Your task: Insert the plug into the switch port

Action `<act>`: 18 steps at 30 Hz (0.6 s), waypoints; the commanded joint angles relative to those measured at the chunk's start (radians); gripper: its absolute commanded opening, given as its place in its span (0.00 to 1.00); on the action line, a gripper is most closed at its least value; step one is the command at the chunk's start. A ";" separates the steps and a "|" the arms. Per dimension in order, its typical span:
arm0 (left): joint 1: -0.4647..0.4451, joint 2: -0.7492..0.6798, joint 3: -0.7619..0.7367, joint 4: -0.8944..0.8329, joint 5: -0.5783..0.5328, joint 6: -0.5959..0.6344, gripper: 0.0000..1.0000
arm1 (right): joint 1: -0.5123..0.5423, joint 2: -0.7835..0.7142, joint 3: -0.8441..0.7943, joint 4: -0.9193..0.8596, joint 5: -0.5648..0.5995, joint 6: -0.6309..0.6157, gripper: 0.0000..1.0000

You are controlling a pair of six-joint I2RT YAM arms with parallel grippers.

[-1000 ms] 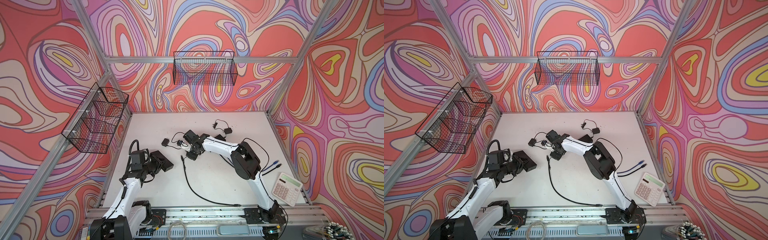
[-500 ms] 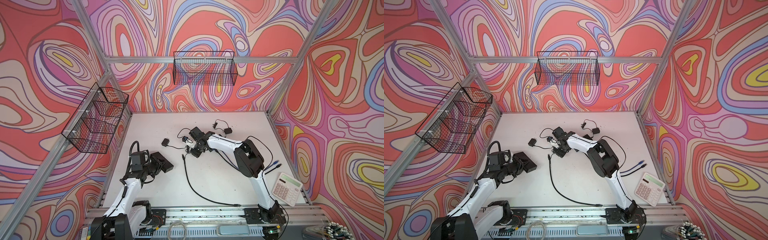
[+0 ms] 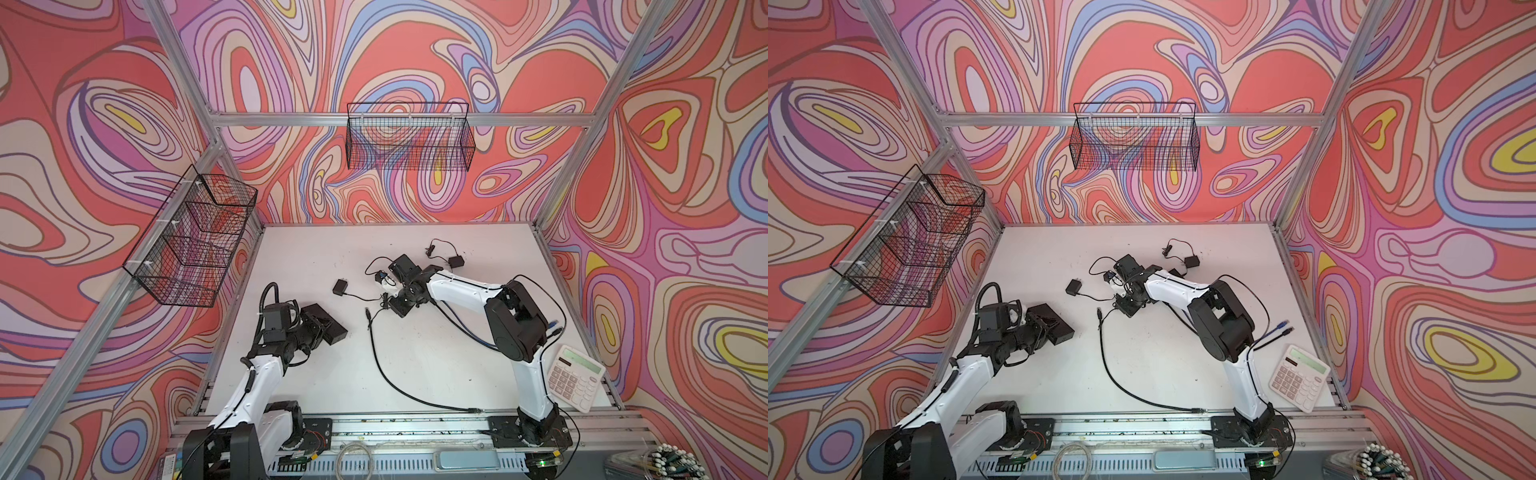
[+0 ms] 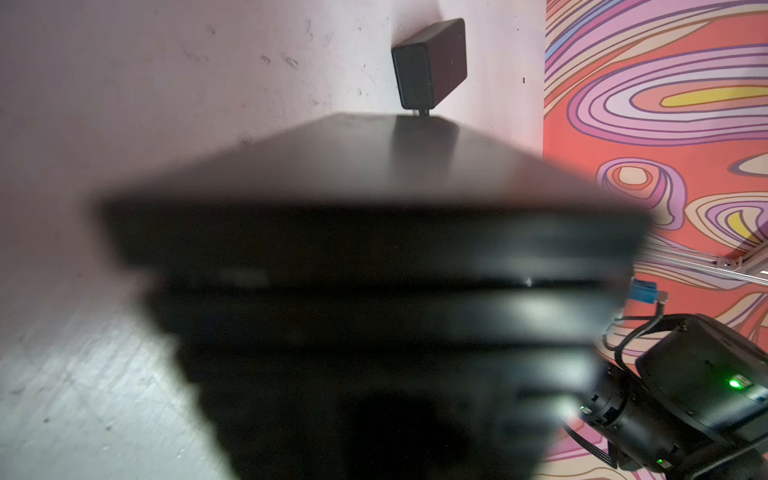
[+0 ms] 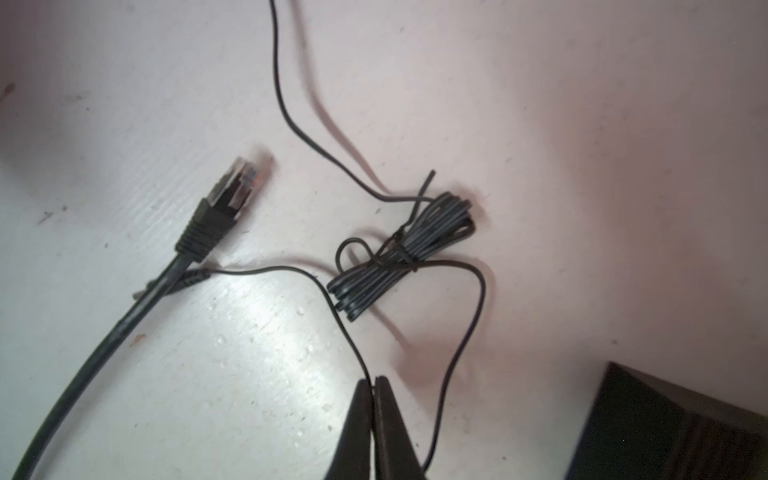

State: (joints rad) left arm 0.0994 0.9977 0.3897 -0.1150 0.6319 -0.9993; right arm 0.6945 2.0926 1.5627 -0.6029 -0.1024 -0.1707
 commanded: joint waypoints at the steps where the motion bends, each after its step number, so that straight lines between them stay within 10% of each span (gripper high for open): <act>1: 0.007 -0.008 -0.012 0.041 0.014 -0.002 0.22 | -0.010 -0.048 -0.003 0.070 0.150 0.052 0.00; 18: 0.007 0.019 -0.021 0.070 0.018 -0.008 0.22 | -0.013 -0.146 -0.020 0.075 0.089 0.211 0.00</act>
State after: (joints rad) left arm 0.0994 1.0122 0.3820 -0.0925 0.6323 -0.9997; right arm 0.6819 1.9739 1.5608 -0.5293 0.0502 0.0181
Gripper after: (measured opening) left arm 0.276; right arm 0.047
